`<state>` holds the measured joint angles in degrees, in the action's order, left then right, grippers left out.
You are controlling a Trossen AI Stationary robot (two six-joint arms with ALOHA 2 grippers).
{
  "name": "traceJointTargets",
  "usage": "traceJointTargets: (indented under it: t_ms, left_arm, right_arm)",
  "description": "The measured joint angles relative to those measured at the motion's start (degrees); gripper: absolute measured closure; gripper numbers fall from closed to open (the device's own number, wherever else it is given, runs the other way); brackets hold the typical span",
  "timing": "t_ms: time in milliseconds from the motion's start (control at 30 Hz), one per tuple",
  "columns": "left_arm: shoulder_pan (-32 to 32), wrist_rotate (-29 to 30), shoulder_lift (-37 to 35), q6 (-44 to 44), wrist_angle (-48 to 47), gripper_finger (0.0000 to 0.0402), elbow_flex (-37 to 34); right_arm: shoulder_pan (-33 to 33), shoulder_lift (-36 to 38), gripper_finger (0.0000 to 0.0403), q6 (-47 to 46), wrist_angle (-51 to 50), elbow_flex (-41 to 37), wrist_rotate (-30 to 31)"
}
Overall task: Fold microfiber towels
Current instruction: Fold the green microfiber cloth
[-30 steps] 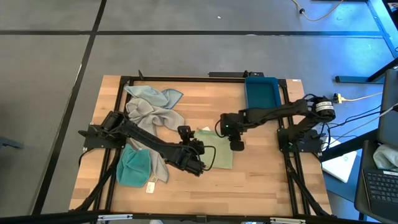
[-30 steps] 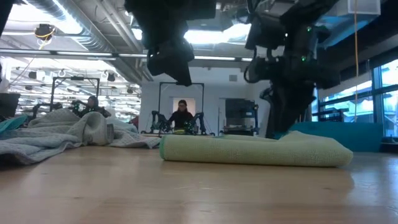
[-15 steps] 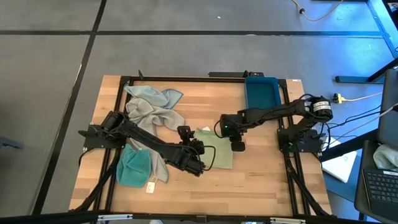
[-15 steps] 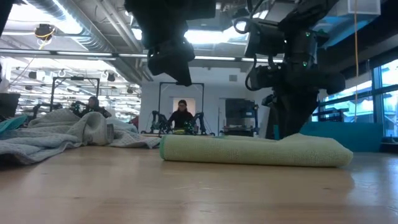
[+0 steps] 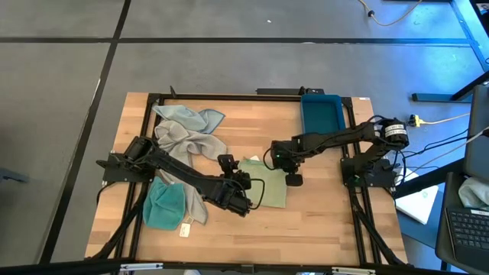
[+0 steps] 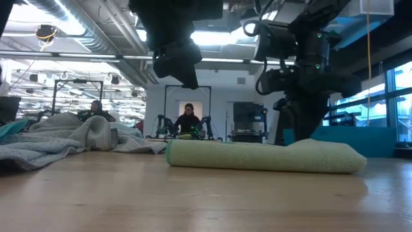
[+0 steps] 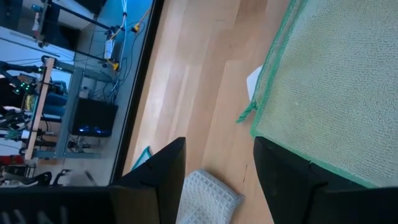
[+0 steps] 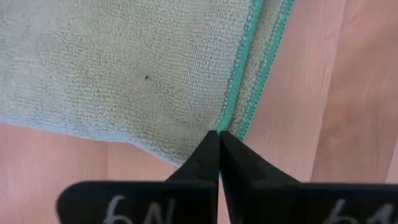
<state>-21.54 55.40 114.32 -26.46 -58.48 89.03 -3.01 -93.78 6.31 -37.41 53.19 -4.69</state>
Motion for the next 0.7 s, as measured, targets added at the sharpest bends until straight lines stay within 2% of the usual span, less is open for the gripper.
traceJointTargets:
  t_ms: [133,467,700]
  left_arm:
    - [0.0,0.01,0.0,0.0,0.0,0.0221,0.0]
    - [0.0,0.02,0.02,0.0,0.02,0.0221,0.0]
    - [0.0,0.02,0.02,0.0,0.02,0.0221,0.0]
  right_arm:
    - [0.0,0.0,0.039,0.02,-0.24,0.0,0.59]
    - [0.0,0.6,0.0399,-1.53,0.25,0.24,11.91]
    - [0.55,4.97,0.04,-1.8,0.25,0.26,19.35]
